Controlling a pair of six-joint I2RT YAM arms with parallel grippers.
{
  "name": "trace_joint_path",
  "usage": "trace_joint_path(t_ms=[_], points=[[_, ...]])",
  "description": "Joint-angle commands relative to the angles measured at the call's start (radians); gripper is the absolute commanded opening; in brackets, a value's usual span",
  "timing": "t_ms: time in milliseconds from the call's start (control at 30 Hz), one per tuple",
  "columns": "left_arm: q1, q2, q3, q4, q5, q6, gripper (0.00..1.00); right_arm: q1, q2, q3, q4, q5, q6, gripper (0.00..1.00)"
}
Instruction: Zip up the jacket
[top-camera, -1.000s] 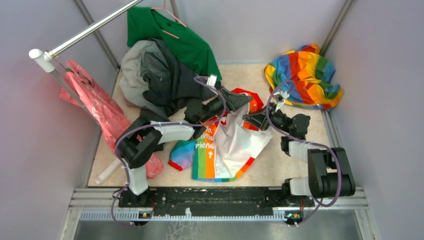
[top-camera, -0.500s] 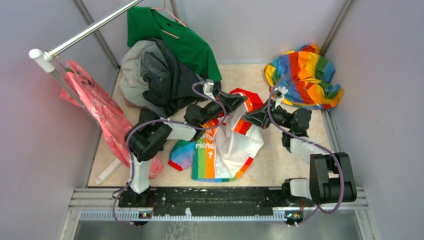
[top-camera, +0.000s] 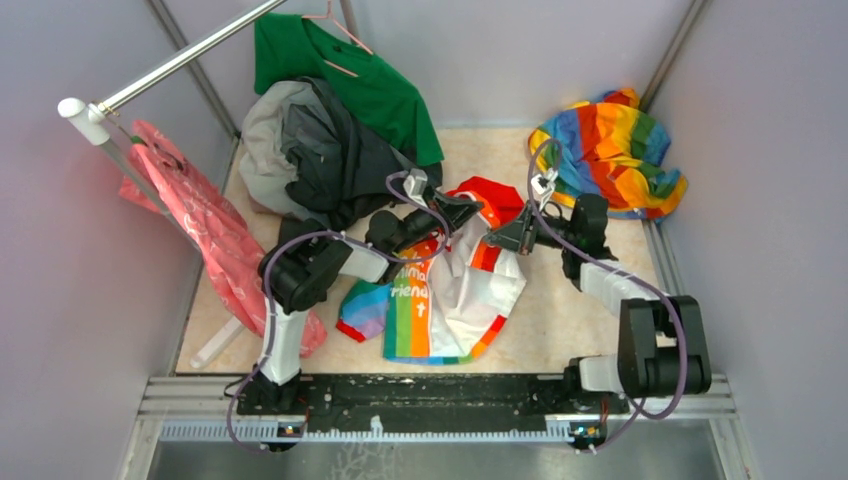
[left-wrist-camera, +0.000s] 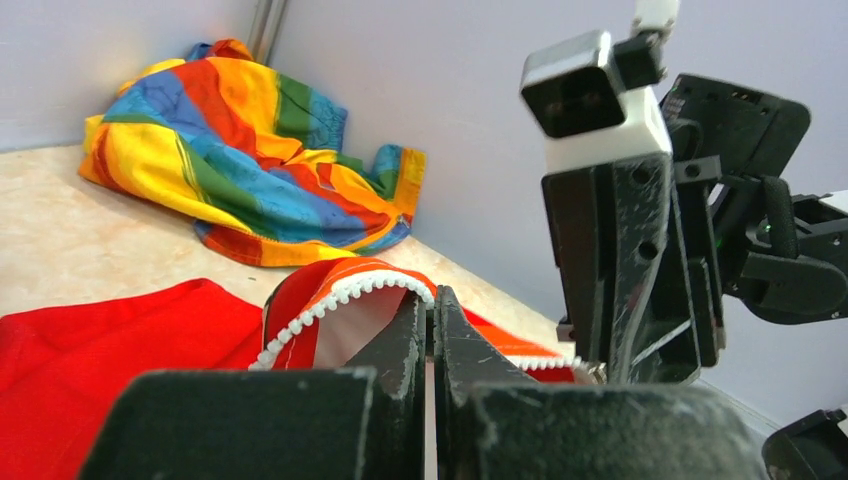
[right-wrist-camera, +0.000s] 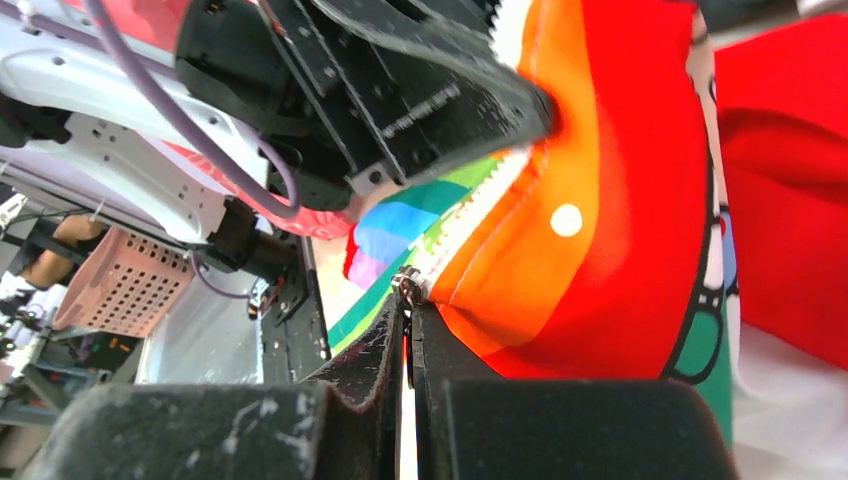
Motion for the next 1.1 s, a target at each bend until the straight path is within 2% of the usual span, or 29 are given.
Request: trace_joint_path(t_ms=[0, 133, 367, 433, 500, 733, 767, 867, 933, 967, 1000, 1067], points=[[0.033, -0.013, 0.009, 0.270, -0.051, 0.051, 0.00, 0.012, 0.059, 0.042, -0.080, -0.024, -0.053, 0.00], [0.040, -0.018, 0.034, 0.272, -0.089, 0.021, 0.00, 0.020, 0.096, 0.036, -0.112, 0.018, -0.067, 0.00], [0.043, -0.038, 0.078, 0.270, -0.067, -0.083, 0.00, 0.022, 0.141, 0.098, -0.370, 0.188, -0.250, 0.00], [0.041, -0.045, 0.086, 0.271, -0.041, -0.112, 0.00, 0.022, 0.143, 0.101, -0.376, 0.194, -0.256, 0.00], [0.040, -0.053, 0.085, 0.270, -0.024, -0.122, 0.00, 0.022, 0.142, 0.099, -0.367, 0.183, -0.256, 0.07], [0.034, -0.062, 0.077, 0.270, -0.003, -0.146, 0.00, 0.023, 0.148, 0.094, -0.336, 0.157, -0.243, 0.17], [0.034, -0.061, 0.077, 0.270, 0.001, -0.149, 0.00, 0.023, 0.148, 0.094, -0.328, 0.150, -0.238, 0.17], [0.034, -0.062, 0.078, 0.271, 0.015, -0.158, 0.00, 0.022, 0.136, 0.086, -0.293, 0.132, -0.216, 0.06], [0.034, -0.065, 0.076, 0.270, 0.022, -0.162, 0.00, 0.023, 0.128, 0.071, -0.230, 0.100, -0.176, 0.05], [0.034, -0.065, 0.075, 0.271, 0.024, -0.165, 0.00, 0.023, 0.122, 0.065, -0.200, 0.088, -0.163, 0.06], [0.034, -0.067, 0.074, 0.270, 0.027, -0.170, 0.00, 0.023, 0.113, 0.063, -0.193, 0.092, -0.167, 0.12], [0.032, -0.068, 0.077, 0.270, 0.032, -0.182, 0.00, 0.023, 0.093, 0.059, -0.192, 0.106, -0.189, 0.33]])
